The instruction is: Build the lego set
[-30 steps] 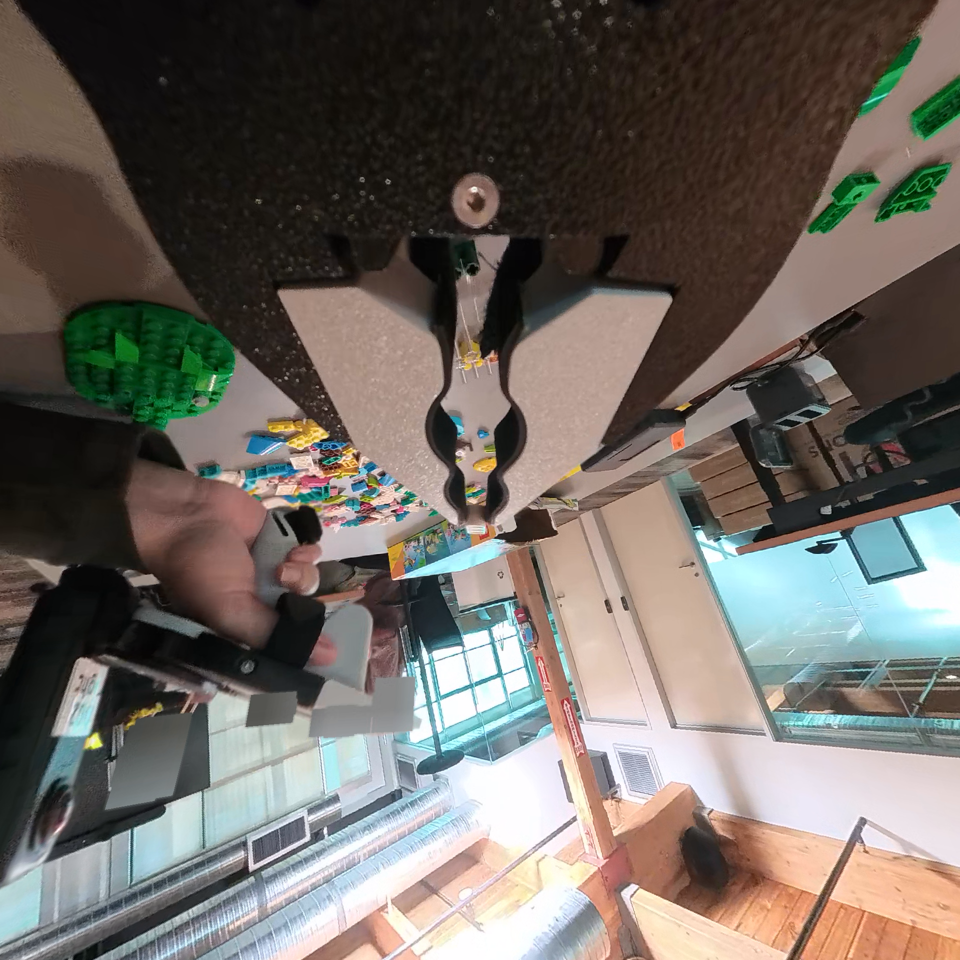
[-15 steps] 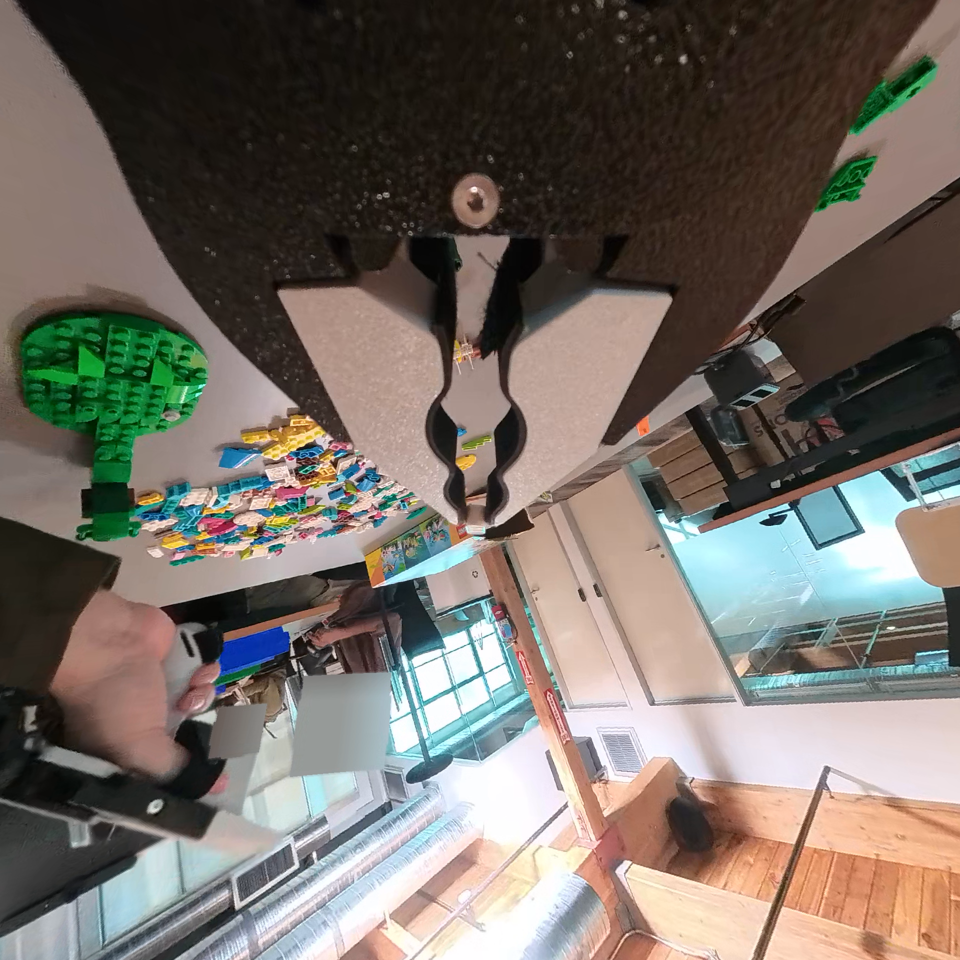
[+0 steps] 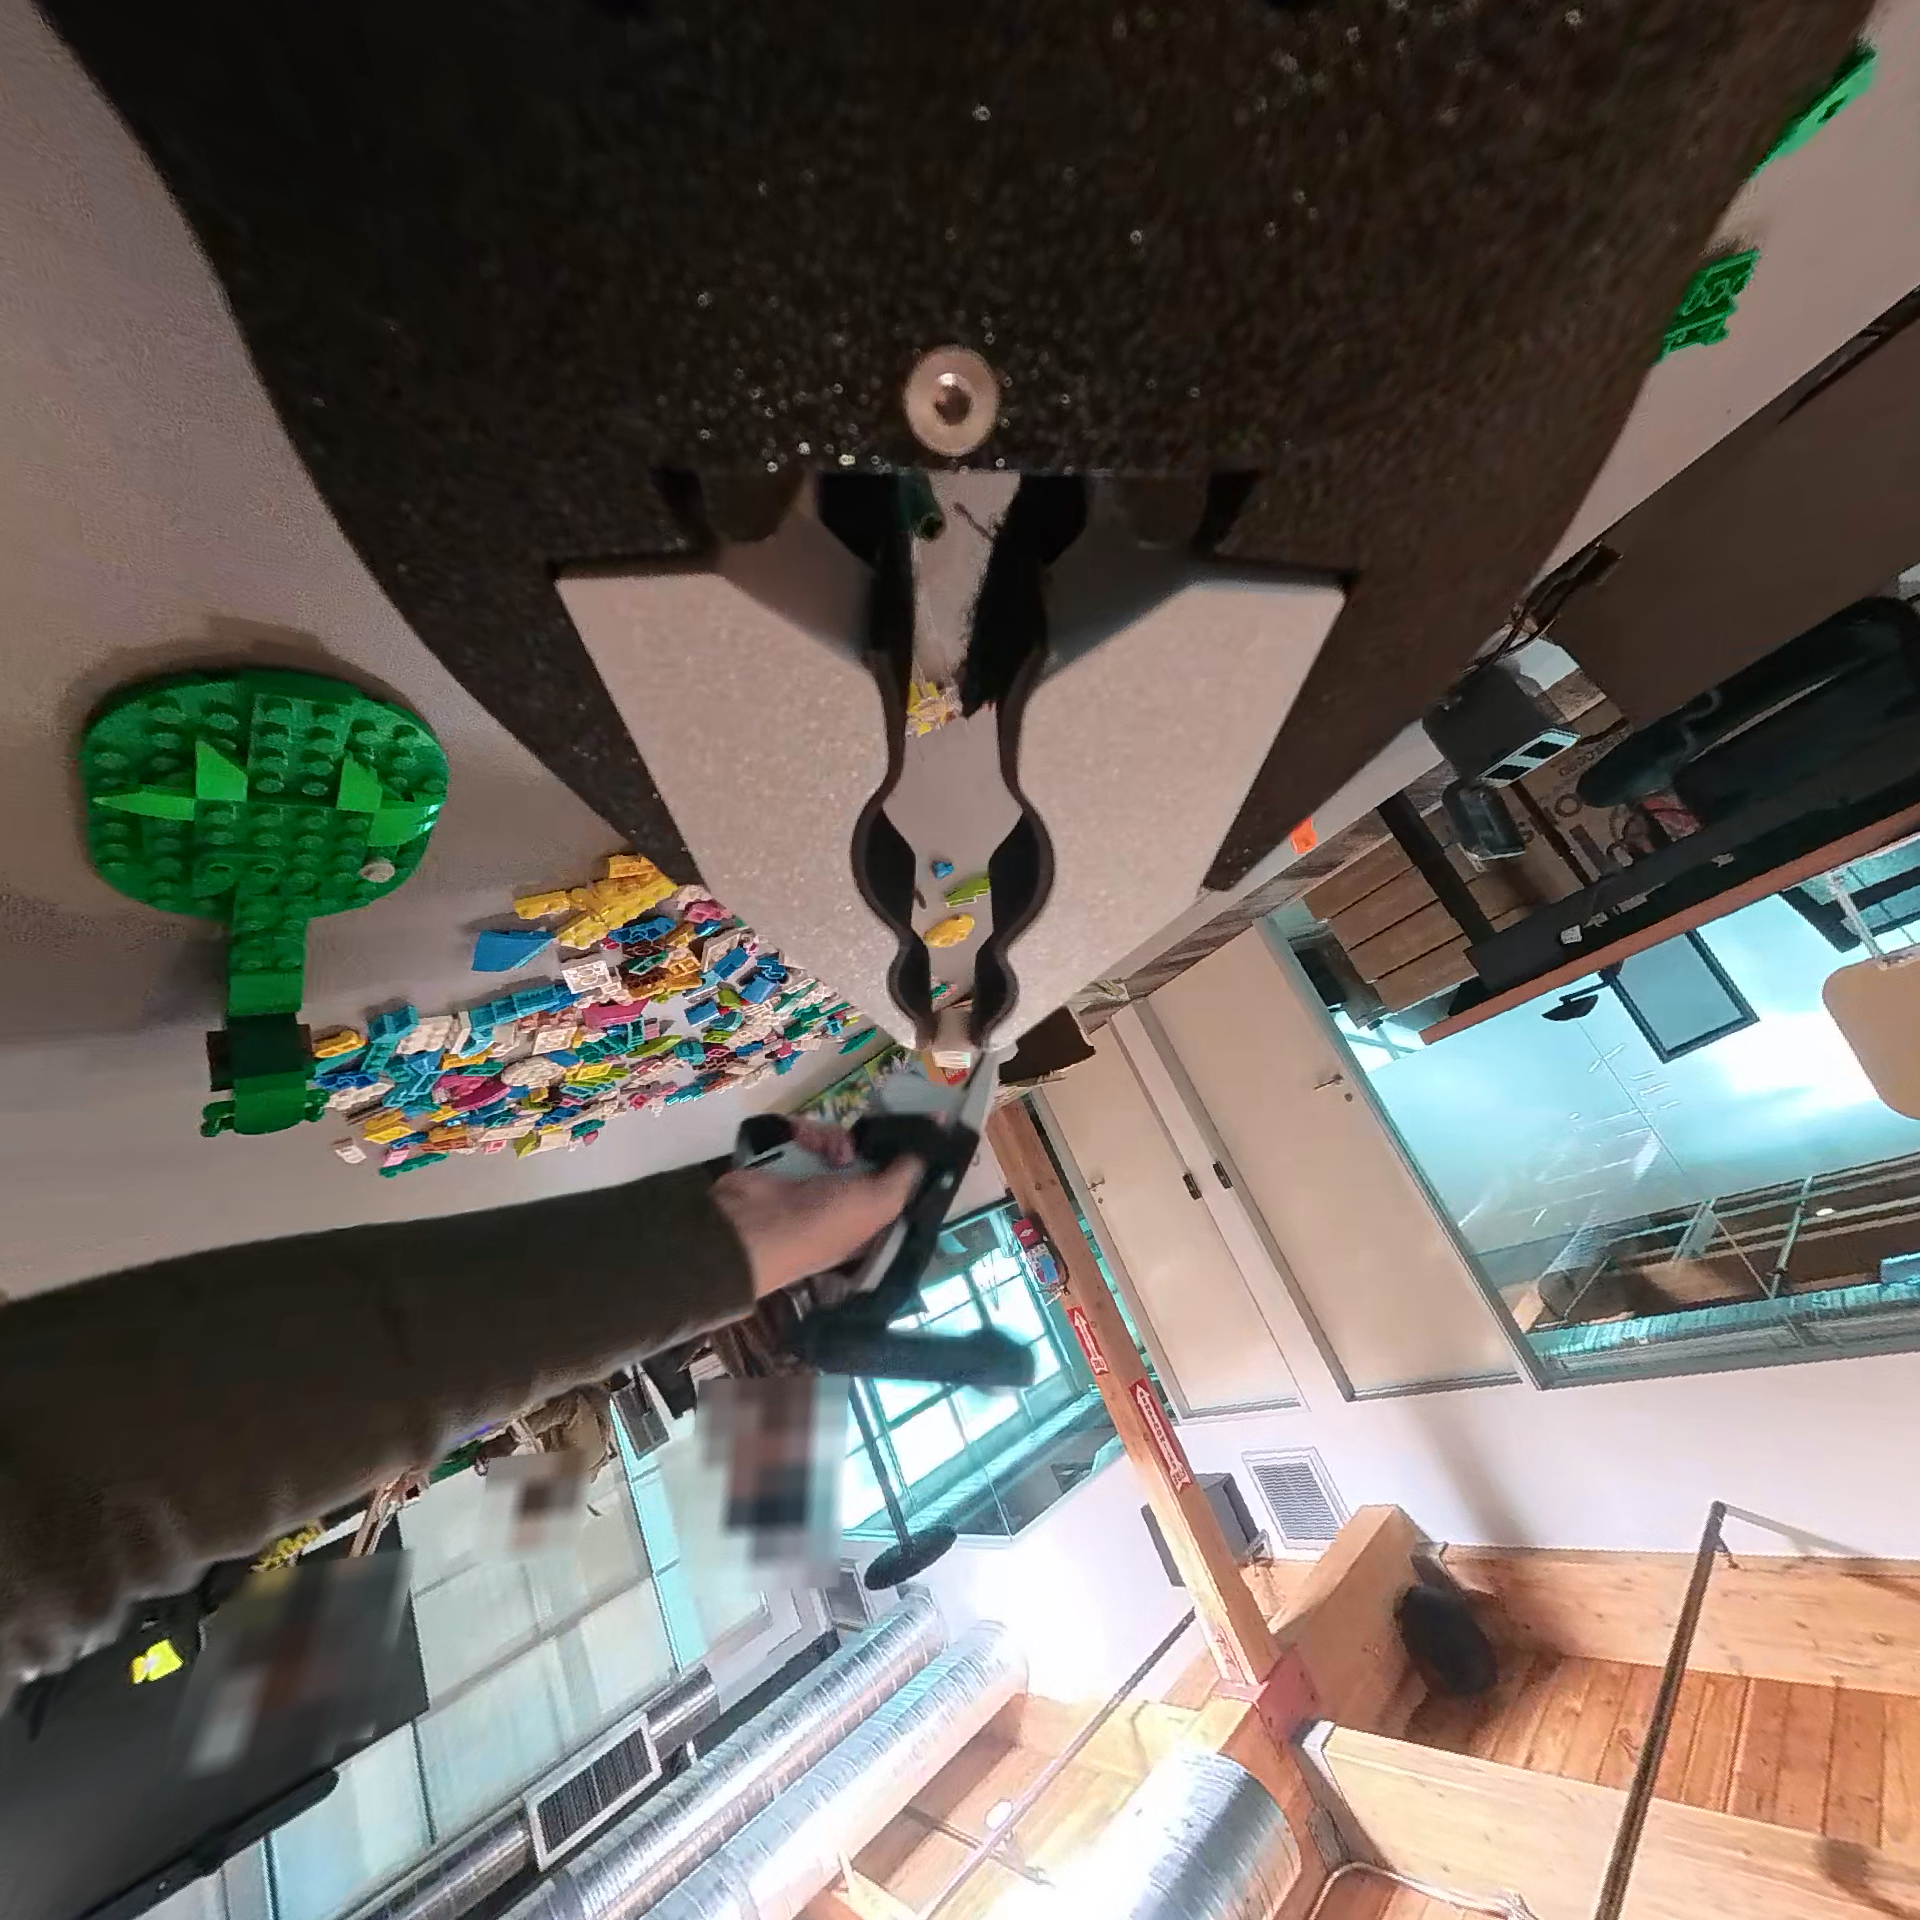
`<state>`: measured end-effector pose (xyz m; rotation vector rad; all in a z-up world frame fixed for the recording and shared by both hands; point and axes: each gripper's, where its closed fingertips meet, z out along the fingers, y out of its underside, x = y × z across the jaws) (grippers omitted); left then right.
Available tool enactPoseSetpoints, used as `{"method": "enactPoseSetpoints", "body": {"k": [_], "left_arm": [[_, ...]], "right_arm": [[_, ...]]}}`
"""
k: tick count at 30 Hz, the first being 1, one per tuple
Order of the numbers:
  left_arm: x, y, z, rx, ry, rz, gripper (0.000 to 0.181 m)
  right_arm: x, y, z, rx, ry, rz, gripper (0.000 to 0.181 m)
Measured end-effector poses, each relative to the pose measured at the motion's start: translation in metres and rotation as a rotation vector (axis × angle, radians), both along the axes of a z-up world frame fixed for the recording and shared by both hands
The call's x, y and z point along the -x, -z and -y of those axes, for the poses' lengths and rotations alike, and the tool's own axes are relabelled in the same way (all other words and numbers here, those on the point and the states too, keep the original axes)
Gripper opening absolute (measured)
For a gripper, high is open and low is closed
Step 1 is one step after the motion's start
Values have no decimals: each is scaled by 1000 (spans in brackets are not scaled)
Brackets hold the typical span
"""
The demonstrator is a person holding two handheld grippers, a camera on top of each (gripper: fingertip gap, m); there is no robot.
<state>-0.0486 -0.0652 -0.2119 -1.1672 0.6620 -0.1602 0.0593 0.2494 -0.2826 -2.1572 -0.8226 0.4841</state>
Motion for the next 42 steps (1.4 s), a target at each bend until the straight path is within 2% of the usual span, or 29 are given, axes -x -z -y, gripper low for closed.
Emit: {"method": "enactPoseSetpoints", "body": {"k": [5,11,20,21,23,27,30,34,39,42], "left_arm": [[-2,1,0,3,9,-3,5],[-1,0,-1,6,9,9,5],[1,0,-2,20,14,32,5],[1,0,-2,22,15,34,5],[1,0,-3,23,14,34,5],[2,-1,-2,15,7,36,5],[9,-4,-4,4,-31,54,5],[28,-12,-8,-25,-115,93,5],[37,-17,-7,-57,-156,102,5],[36,-18,-7,-56,-154,104,5]], "right_arm": [[1,35,-45,91,101,92,12],[-4,55,-70,114,171,164,21],[0,57,-88,56,193,153,20],[1,57,-88,55,186,155,18],[1,57,-87,47,170,173,4],[8,50,-76,16,80,170,3],[35,23,-33,-53,-133,36,3],[67,-3,85,-68,-457,-83,3],[89,8,237,-69,-710,7,4],[93,26,288,-62,-763,80,4]]}}
